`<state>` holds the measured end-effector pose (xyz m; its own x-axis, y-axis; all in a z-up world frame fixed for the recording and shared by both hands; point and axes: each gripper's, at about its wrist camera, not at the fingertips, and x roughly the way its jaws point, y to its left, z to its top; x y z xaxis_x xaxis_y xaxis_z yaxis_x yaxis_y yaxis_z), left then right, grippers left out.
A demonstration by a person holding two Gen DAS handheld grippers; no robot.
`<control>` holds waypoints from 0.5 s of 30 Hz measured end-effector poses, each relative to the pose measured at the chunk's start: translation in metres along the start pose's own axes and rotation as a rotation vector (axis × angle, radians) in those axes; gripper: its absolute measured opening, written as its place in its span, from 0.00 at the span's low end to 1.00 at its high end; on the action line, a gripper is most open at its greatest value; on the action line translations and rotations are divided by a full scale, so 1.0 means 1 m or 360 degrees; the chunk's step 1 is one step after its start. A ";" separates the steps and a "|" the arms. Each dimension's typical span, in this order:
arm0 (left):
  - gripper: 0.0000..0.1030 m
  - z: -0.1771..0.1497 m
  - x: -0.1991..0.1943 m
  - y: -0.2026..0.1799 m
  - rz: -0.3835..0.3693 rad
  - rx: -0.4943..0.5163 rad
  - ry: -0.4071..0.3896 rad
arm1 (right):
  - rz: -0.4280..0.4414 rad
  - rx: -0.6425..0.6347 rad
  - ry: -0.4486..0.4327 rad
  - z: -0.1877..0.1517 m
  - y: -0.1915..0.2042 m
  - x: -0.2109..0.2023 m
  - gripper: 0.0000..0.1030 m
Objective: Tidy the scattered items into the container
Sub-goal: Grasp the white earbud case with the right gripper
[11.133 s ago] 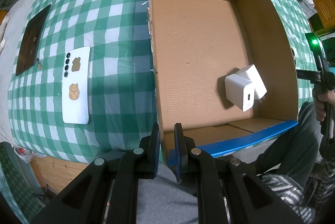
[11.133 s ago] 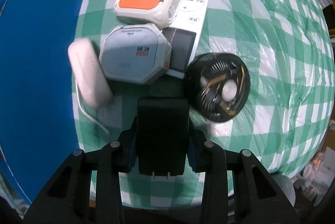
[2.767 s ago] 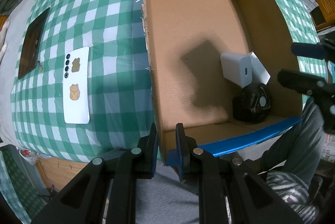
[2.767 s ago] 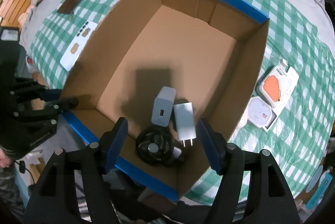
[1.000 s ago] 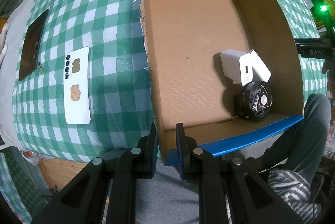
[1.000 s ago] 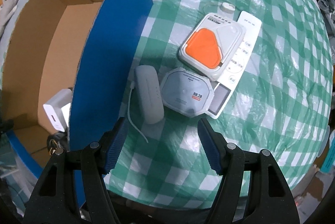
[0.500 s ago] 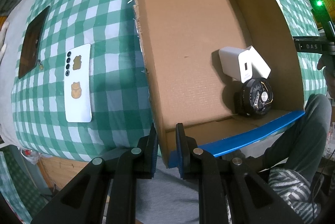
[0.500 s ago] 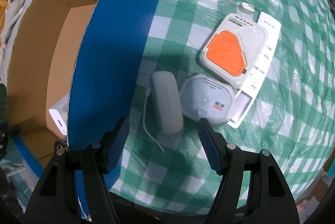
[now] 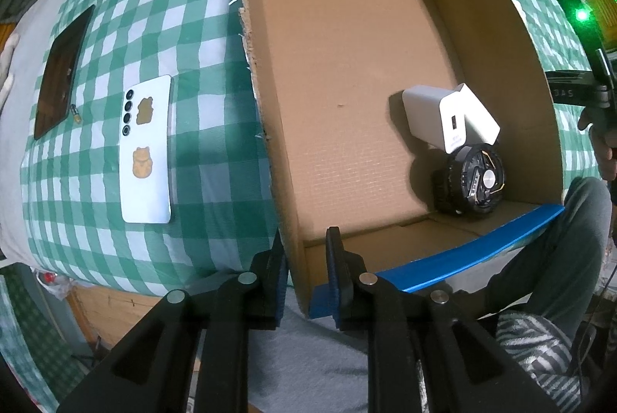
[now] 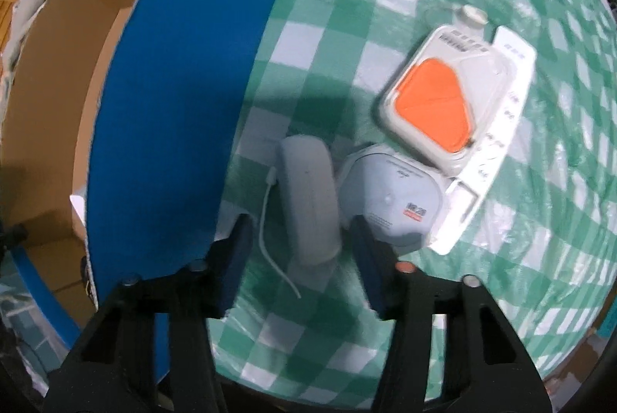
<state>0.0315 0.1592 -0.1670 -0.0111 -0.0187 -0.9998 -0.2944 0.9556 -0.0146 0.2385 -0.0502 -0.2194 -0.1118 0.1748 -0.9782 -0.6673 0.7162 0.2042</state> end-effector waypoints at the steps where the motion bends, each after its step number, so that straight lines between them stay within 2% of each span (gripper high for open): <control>1: 0.17 0.000 0.000 0.000 -0.0001 0.0000 0.0001 | -0.0010 -0.0013 -0.0012 0.001 0.003 0.001 0.50; 9: 0.17 0.000 0.001 -0.001 -0.0003 -0.0005 0.0006 | 0.0010 0.0002 0.0012 0.012 0.005 0.008 0.41; 15: 0.17 0.000 0.001 -0.001 -0.0005 -0.0006 0.0006 | 0.0051 0.0098 0.0073 0.032 -0.006 0.033 0.33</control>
<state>0.0322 0.1583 -0.1677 -0.0135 -0.0227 -0.9996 -0.2979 0.9544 -0.0177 0.2626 -0.0274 -0.2516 -0.1666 0.1682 -0.9716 -0.6166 0.7511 0.2358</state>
